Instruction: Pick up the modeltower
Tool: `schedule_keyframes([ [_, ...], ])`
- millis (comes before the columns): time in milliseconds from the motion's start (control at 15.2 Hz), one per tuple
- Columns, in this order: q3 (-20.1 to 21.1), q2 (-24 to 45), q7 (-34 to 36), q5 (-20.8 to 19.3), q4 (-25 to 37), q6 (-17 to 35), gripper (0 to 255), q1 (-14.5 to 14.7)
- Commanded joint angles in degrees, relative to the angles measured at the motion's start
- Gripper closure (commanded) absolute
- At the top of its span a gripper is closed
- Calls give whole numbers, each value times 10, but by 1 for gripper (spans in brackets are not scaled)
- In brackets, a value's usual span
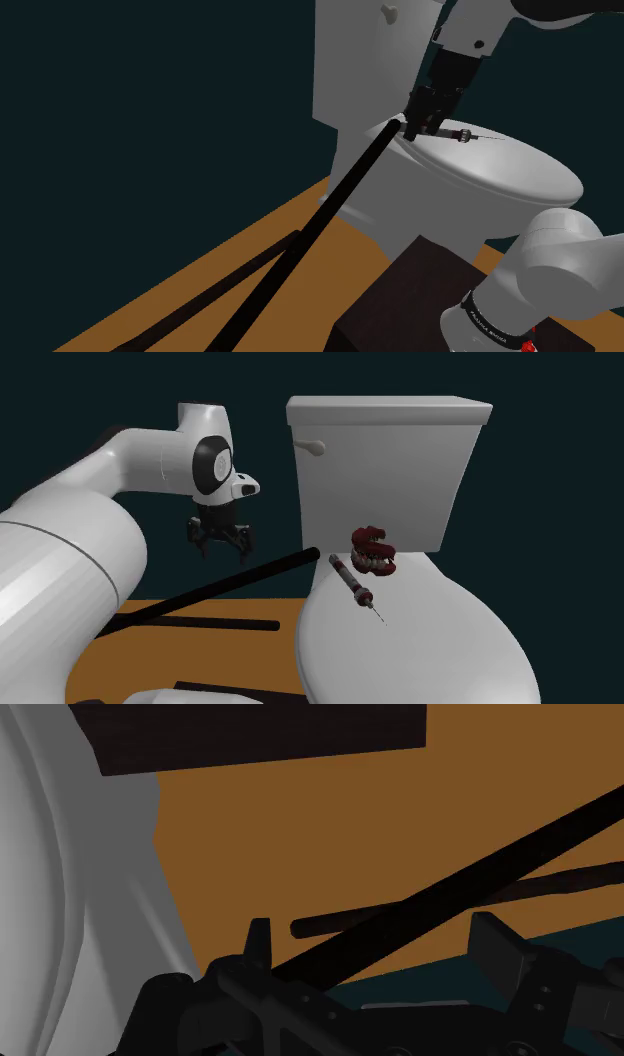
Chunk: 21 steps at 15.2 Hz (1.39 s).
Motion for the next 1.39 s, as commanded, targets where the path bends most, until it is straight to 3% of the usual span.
schedule_keyframes([
  [0,0,0,0,0,0,0,0,0],
  [660,-126,21,-218,-131,-10,-6,0,-13],
  [1320,-249,124,-431,-243,52,35,0,-14],
])
